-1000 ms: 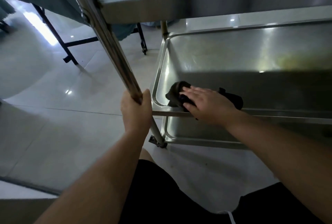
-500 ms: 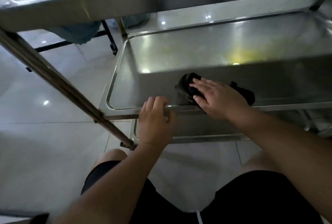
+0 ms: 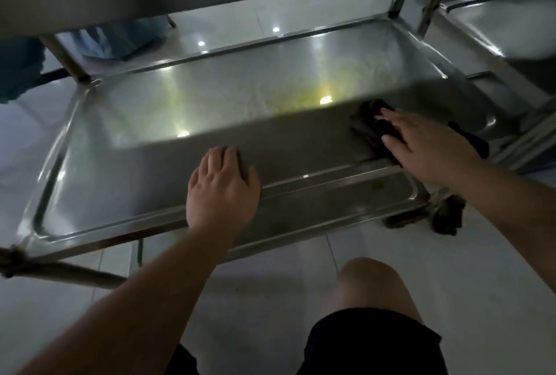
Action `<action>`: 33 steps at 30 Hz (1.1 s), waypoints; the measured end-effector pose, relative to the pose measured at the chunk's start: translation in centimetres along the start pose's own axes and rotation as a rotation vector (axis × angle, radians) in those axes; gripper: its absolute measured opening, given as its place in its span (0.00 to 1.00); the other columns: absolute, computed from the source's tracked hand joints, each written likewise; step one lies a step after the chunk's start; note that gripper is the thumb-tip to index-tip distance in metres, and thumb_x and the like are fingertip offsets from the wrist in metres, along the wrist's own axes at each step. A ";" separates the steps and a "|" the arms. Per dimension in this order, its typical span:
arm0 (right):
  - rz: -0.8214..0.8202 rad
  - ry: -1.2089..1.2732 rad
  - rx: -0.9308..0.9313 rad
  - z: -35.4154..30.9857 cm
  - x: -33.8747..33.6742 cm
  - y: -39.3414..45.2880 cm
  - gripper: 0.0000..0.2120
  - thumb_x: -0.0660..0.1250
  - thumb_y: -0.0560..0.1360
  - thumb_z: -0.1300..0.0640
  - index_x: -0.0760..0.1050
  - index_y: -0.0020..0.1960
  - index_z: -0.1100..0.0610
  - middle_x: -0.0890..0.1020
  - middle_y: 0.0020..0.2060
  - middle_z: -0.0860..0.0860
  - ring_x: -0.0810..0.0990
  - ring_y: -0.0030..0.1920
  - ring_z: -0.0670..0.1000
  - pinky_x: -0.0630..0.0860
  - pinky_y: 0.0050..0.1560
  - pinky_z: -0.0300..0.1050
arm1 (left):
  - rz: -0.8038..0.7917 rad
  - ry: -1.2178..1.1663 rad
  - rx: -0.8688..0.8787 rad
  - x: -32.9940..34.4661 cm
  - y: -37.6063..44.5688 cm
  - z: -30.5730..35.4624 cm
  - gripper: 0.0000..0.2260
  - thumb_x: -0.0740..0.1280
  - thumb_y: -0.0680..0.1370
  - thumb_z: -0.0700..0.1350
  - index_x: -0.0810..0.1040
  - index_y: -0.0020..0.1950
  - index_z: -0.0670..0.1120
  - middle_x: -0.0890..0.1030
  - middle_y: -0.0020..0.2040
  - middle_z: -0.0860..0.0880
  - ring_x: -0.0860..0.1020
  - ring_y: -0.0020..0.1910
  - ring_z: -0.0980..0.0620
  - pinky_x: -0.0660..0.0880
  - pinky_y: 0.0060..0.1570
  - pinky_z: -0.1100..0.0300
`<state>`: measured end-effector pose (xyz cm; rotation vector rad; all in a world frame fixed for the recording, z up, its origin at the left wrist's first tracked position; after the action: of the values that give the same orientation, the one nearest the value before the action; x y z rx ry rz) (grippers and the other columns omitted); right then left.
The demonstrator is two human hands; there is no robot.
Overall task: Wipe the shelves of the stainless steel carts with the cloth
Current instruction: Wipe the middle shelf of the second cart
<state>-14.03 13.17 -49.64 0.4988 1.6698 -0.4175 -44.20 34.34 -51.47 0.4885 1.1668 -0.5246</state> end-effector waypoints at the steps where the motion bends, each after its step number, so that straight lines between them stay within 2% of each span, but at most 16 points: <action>1: 0.011 0.000 0.065 2.5 -0.4 0.0 0.36 0.43 0.80 0.31 0.58 0.83 0.46 0.65 0.81 0.48 0.65 0.79 0.54 0.65 0.75 0.58 | 0.024 0.008 0.004 0.1 -0.1 -0.1 0.22 0.53 0.84 0.62 0.67 0.74 0.53 0.71 0.73 0.49 0.69 0.74 0.46 0.66 0.75 0.45; 4: 0.035 0.017 0.275 8.9 -1.2 0.5 0.37 0.46 0.80 0.32 0.59 0.82 0.50 0.66 0.80 0.55 0.65 0.78 0.61 0.64 0.77 0.63 | 0.058 0.028 0.006 0.3 -0.1 -0.2 0.19 0.55 0.83 0.60 0.69 0.70 0.53 0.72 0.69 0.50 0.71 0.71 0.46 0.68 0.72 0.45; 6: 0.029 0.043 0.413 10.9 -1.4 1.4 0.33 0.49 0.83 0.37 0.59 0.82 0.53 0.62 0.82 0.55 0.62 0.80 0.62 0.61 0.78 0.64 | 0.054 0.046 0.010 0.4 -0.1 -0.2 0.20 0.55 0.83 0.61 0.68 0.70 0.53 0.72 0.69 0.49 0.71 0.71 0.45 0.68 0.72 0.44; 8: 0.050 0.036 0.512 10.7 -1.1 2.4 0.30 0.50 0.85 0.42 0.59 0.83 0.57 0.60 0.83 0.56 0.60 0.80 0.62 0.59 0.79 0.63 | 0.051 0.055 0.013 0.4 -0.2 -0.1 0.20 0.55 0.83 0.61 0.68 0.71 0.53 0.72 0.70 0.48 0.71 0.72 0.45 0.68 0.73 0.43; 11: 0.031 0.042 0.558 6.5 -0.6 3.0 0.31 0.49 0.85 0.43 0.57 0.83 0.57 0.57 0.84 0.55 0.57 0.82 0.61 0.56 0.80 0.61 | 0.040 0.065 0.004 0.4 -0.2 0.1 0.20 0.56 0.84 0.59 0.68 0.72 0.51 0.72 0.71 0.47 0.70 0.73 0.44 0.67 0.74 0.43; 13: 0.015 0.057 0.436 1.2 0.1 2.9 0.30 0.49 0.85 0.43 0.58 0.83 0.56 0.59 0.83 0.55 0.60 0.81 0.61 0.59 0.80 0.60 | 0.021 0.079 -0.004 0.4 -0.3 0.2 0.20 0.56 0.84 0.58 0.68 0.72 0.51 0.72 0.72 0.46 0.69 0.74 0.43 0.67 0.75 0.42; 15: 0.033 0.065 0.208 -5.9 1.2 2.8 0.30 0.50 0.84 0.42 0.62 0.82 0.56 0.62 0.82 0.55 0.64 0.79 0.61 0.62 0.79 0.59 | 0.012 0.081 -0.012 0.3 -0.3 0.3 0.20 0.57 0.84 0.57 0.68 0.73 0.50 0.72 0.73 0.46 0.68 0.75 0.43 0.66 0.76 0.43; 19: -0.129 0.160 -0.247 -19.4 3.9 4.0 0.29 0.45 0.84 0.40 0.56 0.84 0.46 0.54 0.84 0.44 0.51 0.84 0.50 0.45 0.80 0.50 | 0.020 0.040 -0.045 0.0 -0.5 0.3 0.19 0.56 0.84 0.55 0.70 0.72 0.48 0.73 0.71 0.44 0.70 0.74 0.42 0.68 0.74 0.43; 21: -0.163 0.182 -0.343 -22.2 4.2 4.9 0.28 0.47 0.85 0.44 0.56 0.84 0.45 0.54 0.84 0.43 0.50 0.84 0.48 0.44 0.81 0.49 | 0.034 -0.006 -0.089 -0.1 -0.4 0.2 0.19 0.55 0.84 0.55 0.68 0.70 0.46 0.74 0.68 0.42 0.73 0.70 0.40 0.71 0.71 0.43; 24: -0.141 0.192 -0.358 -20.7 4.0 6.0 0.27 0.50 0.85 0.43 0.58 0.83 0.45 0.57 0.83 0.42 0.53 0.83 0.48 0.50 0.81 0.51 | 0.050 -0.001 -0.095 -0.1 -0.4 0.0 0.17 0.54 0.83 0.56 0.68 0.65 0.46 0.74 0.64 0.43 0.75 0.65 0.40 0.72 0.67 0.44; 26: -0.064 0.195 -0.207 -15.5 3.1 7.1 0.27 0.53 0.85 0.42 0.62 0.82 0.47 0.60 0.83 0.45 0.59 0.82 0.52 0.56 0.80 0.53 | 0.049 0.012 -0.073 -0.1 -0.4 0.2 0.14 0.54 0.82 0.56 0.67 0.60 0.47 0.73 0.58 0.46 0.76 0.61 0.42 0.73 0.64 0.45; 29: 0.091 0.180 0.228 -4.1 0.6 8.3 0.24 0.57 0.84 0.46 0.68 0.78 0.54 0.71 0.77 0.57 0.72 0.74 0.62 0.69 0.73 0.57 | 0.051 0.024 -0.076 -0.2 -0.4 0.6 0.13 0.55 0.83 0.55 0.67 0.59 0.47 0.71 0.57 0.47 0.76 0.60 0.43 0.74 0.64 0.46; 30: 0.130 0.158 0.378 -0.6 -0.1 7.9 0.24 0.56 0.84 0.46 0.68 0.76 0.56 0.73 0.74 0.61 0.73 0.71 0.65 0.70 0.70 0.60 | 0.050 0.036 -0.076 -0.3 -0.5 0.7 0.13 0.55 0.83 0.55 0.68 0.60 0.47 0.72 0.57 0.46 0.76 0.60 0.43 0.74 0.65 0.46; 31: 0.144 0.138 0.513 1.9 -0.4 7.4 0.25 0.54 0.85 0.46 0.66 0.77 0.57 0.71 0.75 0.62 0.72 0.72 0.66 0.69 0.71 0.62 | 0.048 0.044 -0.072 -0.3 -0.6 0.8 0.14 0.55 0.82 0.55 0.68 0.60 0.46 0.72 0.58 0.46 0.76 0.60 0.43 0.74 0.65 0.46; 33: 0.123 0.124 0.691 3.3 -0.1 6.9 0.28 0.50 0.85 0.46 0.60 0.81 0.57 0.62 0.81 0.58 0.62 0.79 0.64 0.61 0.78 0.63 | 0.034 0.050 -0.070 -0.4 -0.6 0.8 0.15 0.55 0.83 0.54 0.69 0.62 0.45 0.73 0.60 0.44 0.76 0.62 0.42 0.74 0.67 0.45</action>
<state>-7.55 17.22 -49.97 1.1464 1.5752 -0.8927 -44.12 33.40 -50.91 0.4628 1.2182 -0.4426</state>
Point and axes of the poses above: each hand's wrist, its own y-axis towards the middle knuckle, its own x-axis out of the palm, z = x × y, the point moved 4 cm from there along y, towards the middle knuckle
